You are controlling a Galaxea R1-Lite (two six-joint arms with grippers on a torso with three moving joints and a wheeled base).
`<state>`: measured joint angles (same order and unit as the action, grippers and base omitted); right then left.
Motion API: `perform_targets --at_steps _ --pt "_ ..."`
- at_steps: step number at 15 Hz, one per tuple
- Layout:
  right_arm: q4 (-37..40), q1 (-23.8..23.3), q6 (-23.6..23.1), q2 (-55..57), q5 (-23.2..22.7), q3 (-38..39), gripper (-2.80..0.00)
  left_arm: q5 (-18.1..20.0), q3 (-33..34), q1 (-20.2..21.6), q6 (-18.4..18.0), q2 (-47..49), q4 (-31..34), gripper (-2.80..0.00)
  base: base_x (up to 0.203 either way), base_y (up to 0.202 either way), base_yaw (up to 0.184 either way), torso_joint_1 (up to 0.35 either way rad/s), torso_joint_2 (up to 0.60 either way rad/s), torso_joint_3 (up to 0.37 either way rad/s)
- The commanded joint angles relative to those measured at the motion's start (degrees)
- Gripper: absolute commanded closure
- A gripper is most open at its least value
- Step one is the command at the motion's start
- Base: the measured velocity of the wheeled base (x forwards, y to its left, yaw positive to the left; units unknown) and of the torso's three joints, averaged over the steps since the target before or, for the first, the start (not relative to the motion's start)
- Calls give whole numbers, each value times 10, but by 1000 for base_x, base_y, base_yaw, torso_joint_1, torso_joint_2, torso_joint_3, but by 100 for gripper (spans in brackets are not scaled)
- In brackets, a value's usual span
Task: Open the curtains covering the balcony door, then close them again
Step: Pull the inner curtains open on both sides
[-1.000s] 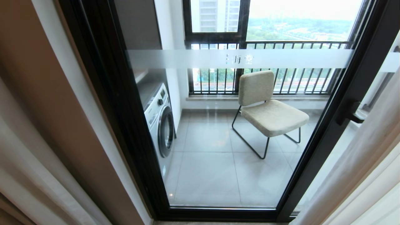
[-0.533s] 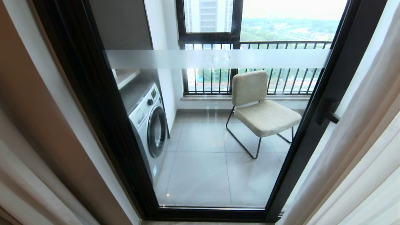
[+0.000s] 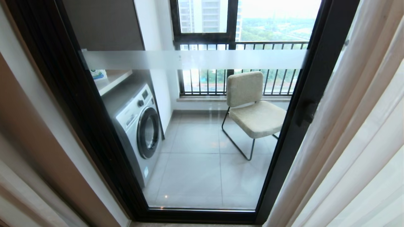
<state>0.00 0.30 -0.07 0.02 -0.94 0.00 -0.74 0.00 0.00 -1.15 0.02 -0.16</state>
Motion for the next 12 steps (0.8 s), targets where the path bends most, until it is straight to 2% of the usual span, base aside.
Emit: perform_targets --at_steps 1,7,12 --pt "0 0 -1 0 0 0 0 0 0 0 0 0 0 0 0 -189 1 3 2 2" --pt "0 0 -1 0 0 0 0 0 0 0 1 0 -1 0 0 -163 5 3 3 1" --pt "0 0 -1 0 0 0 0 0 0 1 1 0 -1 0 0 0 0 0 0 0"
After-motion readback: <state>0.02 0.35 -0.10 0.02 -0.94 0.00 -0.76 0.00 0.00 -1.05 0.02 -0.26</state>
